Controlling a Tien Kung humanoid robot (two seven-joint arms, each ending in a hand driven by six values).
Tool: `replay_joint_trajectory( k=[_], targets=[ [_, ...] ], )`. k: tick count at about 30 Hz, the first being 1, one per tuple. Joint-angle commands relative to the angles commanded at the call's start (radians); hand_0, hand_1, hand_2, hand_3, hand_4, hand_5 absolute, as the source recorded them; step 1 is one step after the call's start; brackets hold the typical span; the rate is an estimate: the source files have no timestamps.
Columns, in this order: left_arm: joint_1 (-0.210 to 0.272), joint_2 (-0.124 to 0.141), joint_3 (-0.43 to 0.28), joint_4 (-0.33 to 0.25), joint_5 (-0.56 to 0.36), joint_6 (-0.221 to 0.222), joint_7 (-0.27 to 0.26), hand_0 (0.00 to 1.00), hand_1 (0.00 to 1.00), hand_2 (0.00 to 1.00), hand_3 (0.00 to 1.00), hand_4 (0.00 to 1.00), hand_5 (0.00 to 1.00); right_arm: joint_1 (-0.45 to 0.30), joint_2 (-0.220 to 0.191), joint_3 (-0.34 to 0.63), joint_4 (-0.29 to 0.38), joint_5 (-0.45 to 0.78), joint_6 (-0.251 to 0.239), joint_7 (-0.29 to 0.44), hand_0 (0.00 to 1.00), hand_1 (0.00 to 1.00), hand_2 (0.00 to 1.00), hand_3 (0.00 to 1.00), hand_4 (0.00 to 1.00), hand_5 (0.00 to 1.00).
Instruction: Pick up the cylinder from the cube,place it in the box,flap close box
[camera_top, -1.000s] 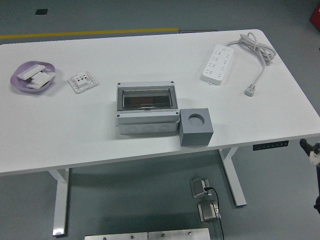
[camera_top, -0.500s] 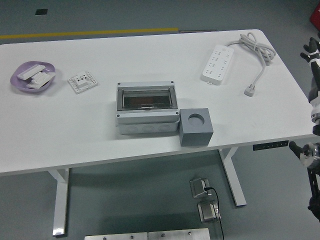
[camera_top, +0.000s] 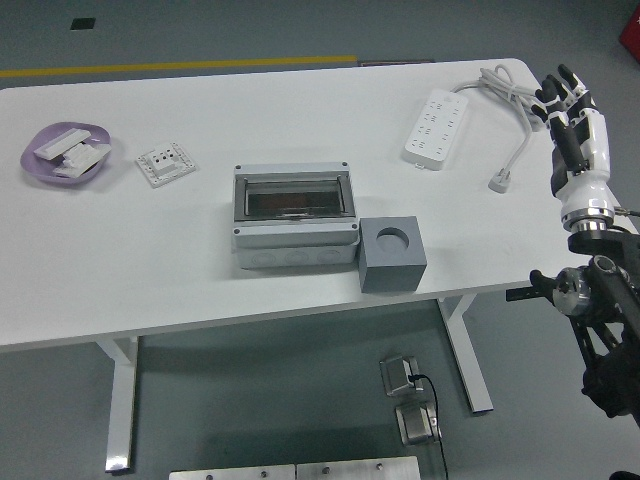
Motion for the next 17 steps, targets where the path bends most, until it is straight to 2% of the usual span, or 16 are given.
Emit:
replay_joint_trajectory(
  k=[7,17],
  targets=[
    [-0.004,-0.006,0.0,0.0,-0.001,0.0,-0.003,0.703,0.724,0.721,0.793,0.665,0.762,0.06,0.003,-0.047,-0.064,-0.014,-0.005,-0.011,0.888,0.873,0.886,0.91,0.949,0.603],
    [-0.004,-0.008,-0.001,0.0,-0.001,0.001,-0.001,0.703,0.724,0.721,0.794,0.666,0.759,0.145,-0.06,-0.139,-0.135,-0.029,-0.015,-0.056,0.886,0.871,0.879,0.906,0.958,0.615]
  ],
)
